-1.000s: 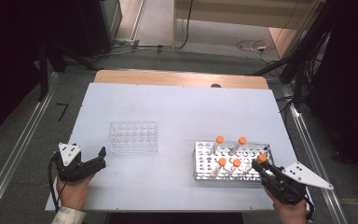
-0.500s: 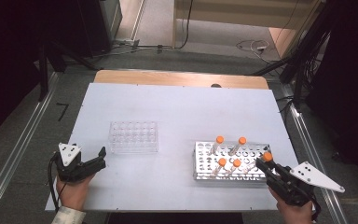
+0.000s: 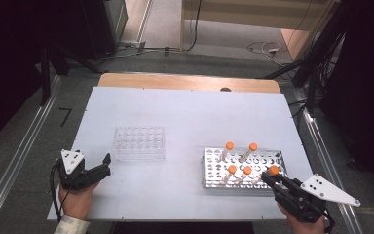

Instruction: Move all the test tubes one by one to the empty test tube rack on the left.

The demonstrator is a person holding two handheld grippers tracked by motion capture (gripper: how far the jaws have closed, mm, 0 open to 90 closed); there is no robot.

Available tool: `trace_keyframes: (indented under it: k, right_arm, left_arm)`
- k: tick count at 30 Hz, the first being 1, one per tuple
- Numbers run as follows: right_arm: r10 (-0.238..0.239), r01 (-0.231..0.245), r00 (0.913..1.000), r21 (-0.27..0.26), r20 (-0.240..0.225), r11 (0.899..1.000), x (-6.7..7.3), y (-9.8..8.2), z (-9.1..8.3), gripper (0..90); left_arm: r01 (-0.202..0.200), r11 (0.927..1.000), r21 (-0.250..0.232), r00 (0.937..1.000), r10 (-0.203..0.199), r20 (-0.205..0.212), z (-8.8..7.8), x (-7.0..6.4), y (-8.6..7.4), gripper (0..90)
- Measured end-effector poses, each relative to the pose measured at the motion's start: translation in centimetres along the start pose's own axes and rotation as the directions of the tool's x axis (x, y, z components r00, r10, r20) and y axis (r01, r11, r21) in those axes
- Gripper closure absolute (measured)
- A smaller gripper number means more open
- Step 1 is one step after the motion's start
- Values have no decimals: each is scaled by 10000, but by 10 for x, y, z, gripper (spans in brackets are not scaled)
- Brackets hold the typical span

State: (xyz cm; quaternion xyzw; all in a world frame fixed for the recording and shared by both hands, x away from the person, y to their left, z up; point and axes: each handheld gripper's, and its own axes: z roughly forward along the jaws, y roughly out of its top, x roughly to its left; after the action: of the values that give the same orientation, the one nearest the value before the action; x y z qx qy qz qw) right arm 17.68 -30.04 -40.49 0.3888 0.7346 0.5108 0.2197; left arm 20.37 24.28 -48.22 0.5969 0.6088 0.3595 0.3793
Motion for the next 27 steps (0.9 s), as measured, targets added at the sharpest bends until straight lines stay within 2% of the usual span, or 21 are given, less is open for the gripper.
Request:
trace_keyframes:
  k: [1,13,16,21,27]
  right_arm:
    - [-81,82,9998,43,-172,10000,3,0,2,726]
    - [-419,443,9953,253,-871,9987,20,6,20,726]
    - [-433,471,9910,271,-1263,9985,25,9,27,726]
    - [-512,567,9881,337,-1451,9978,30,12,34,726]
    - [-829,927,9797,456,-1827,9946,45,17,48,726]
  left_arm:
    - [-2,10000,2,10000,2,-2,0,0,0,50]
    - [-28,10000,-10,10000,28,-27,1,-1,0,50]
    - [-29,10000,-8,10000,29,-23,1,-1,0,50]
    - [-25,10000,-12,10000,25,-2,1,-2,0,50]
    - [-71,10000,-37,10000,72,44,1,-3,0,57]
